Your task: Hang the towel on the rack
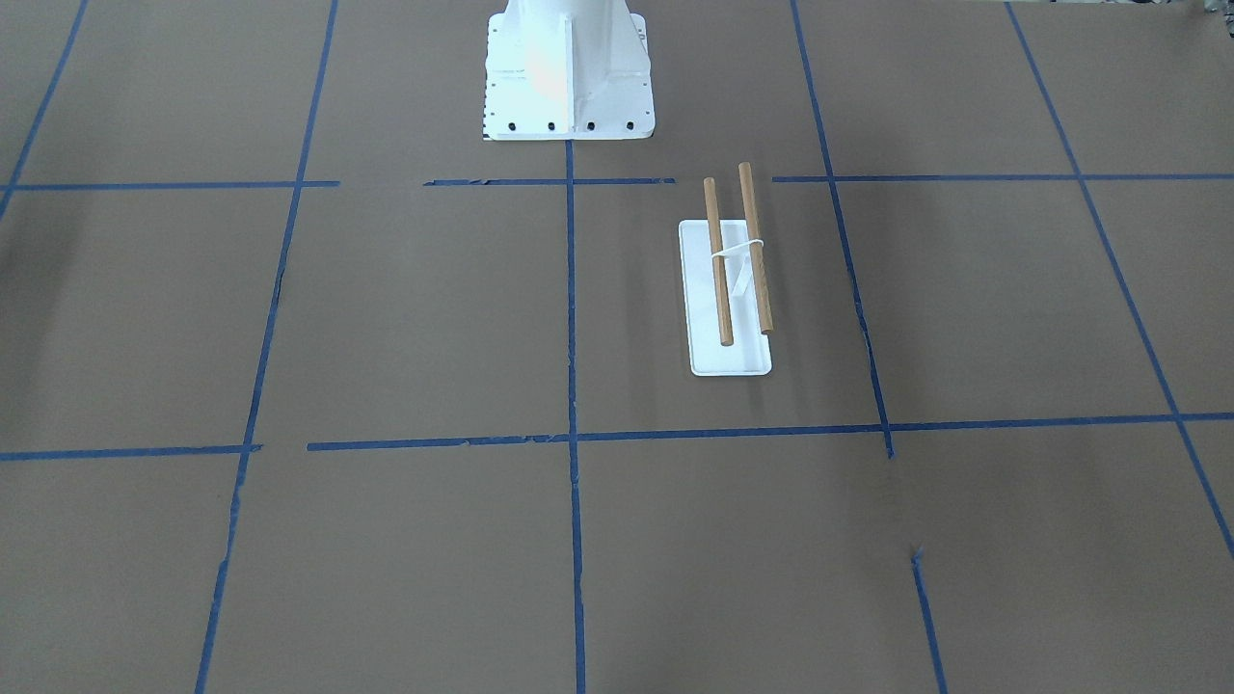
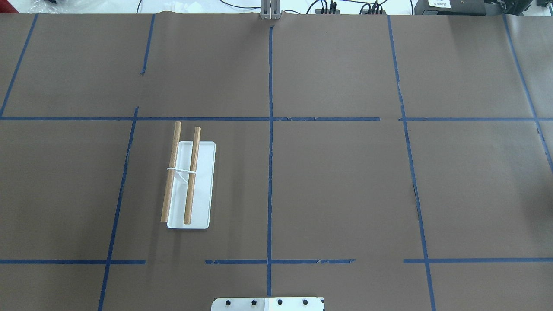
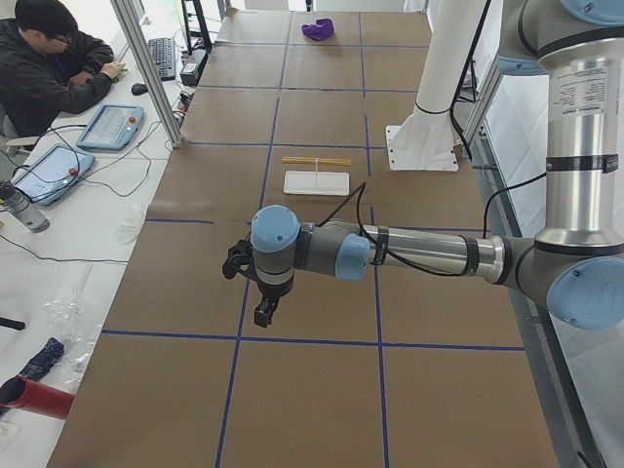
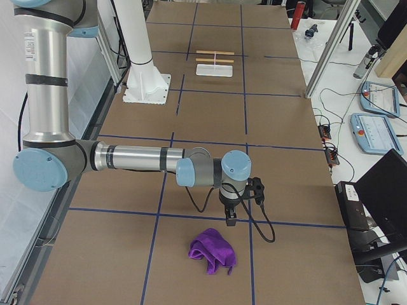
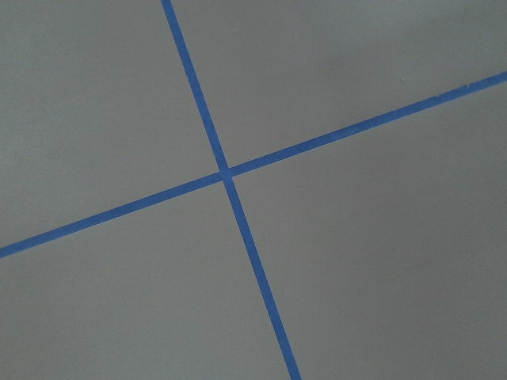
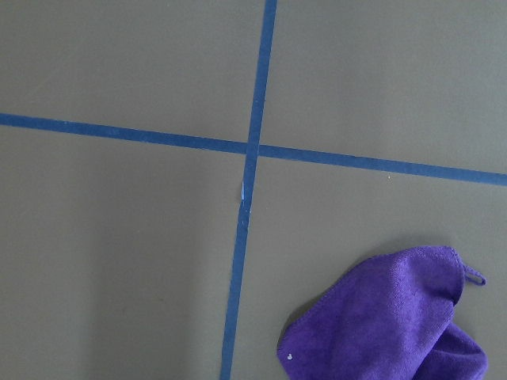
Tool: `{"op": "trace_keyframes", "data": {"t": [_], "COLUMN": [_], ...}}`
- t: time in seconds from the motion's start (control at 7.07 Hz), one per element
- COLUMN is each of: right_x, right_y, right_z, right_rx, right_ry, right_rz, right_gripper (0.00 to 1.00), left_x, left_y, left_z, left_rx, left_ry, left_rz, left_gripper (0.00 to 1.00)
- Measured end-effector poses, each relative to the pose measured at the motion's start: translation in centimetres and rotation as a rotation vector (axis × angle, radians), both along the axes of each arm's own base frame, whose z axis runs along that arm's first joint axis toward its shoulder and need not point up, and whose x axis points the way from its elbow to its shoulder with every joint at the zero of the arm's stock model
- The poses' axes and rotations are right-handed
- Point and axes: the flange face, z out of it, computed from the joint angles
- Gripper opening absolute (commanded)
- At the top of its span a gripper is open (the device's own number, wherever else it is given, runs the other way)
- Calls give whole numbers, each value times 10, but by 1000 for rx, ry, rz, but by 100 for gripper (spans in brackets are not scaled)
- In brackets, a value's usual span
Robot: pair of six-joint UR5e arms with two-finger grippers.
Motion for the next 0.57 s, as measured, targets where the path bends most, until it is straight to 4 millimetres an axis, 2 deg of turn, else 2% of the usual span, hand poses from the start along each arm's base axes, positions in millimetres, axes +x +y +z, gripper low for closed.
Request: {"op": "trace_keyframes", "data": {"t": [0.28, 0.57], "right_x": [0, -1], "right_y": [0, -3], "right_z": [-1, -16], "right_rx": [3, 31], "right_ry": [-2, -20], "right_rz": [-1, -1], "right_gripper": [100, 100], "left_x": [0, 1], "left_y": [0, -5], "left_z": [-3, -10], "left_rx": [7, 23], "left_ry": [-5, -7], "left_rz": [1, 1], "left_gripper": [100, 100]}}
